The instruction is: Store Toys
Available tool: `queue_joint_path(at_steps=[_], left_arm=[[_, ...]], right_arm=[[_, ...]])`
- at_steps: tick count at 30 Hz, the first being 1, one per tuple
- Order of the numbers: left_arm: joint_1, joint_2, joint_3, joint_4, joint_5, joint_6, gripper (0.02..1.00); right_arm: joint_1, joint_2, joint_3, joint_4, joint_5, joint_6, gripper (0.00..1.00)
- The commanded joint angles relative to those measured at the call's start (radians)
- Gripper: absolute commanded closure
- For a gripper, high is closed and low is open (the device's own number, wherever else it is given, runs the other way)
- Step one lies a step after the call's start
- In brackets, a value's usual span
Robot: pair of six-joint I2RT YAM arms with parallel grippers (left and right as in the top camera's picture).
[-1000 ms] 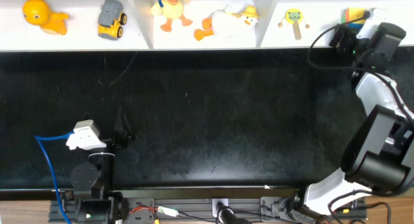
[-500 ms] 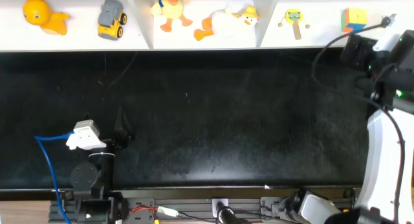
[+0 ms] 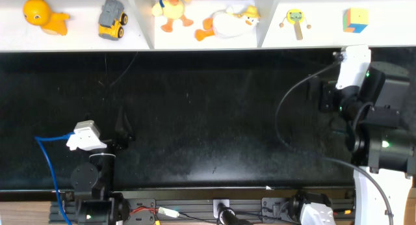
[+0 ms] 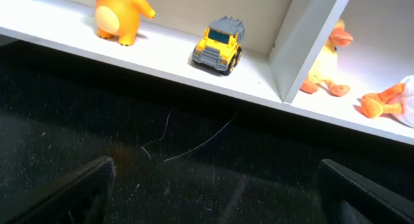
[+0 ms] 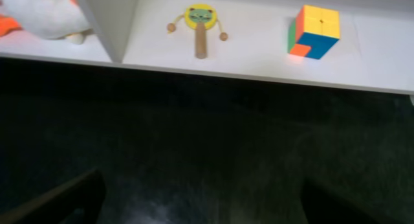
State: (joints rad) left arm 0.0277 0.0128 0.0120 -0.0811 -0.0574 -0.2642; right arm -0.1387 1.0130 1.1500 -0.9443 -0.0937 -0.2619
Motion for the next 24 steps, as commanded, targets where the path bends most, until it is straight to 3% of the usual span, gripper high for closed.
queue_joint_path(at_steps=[1, 24], left_arm=[[0.001, -0.01, -0.004, 0.002, -0.008, -0.018, 0.02], [0.001, -0.01, -0.004, 0.002, -0.008, -0.018, 0.02]], right_arm=[[0.013, -0.024, -0.001, -0.04, -0.013, -0.004, 0.003], [0.016, 0.026, -0.003, -0.103, -0.013, -0.004, 0.005]])
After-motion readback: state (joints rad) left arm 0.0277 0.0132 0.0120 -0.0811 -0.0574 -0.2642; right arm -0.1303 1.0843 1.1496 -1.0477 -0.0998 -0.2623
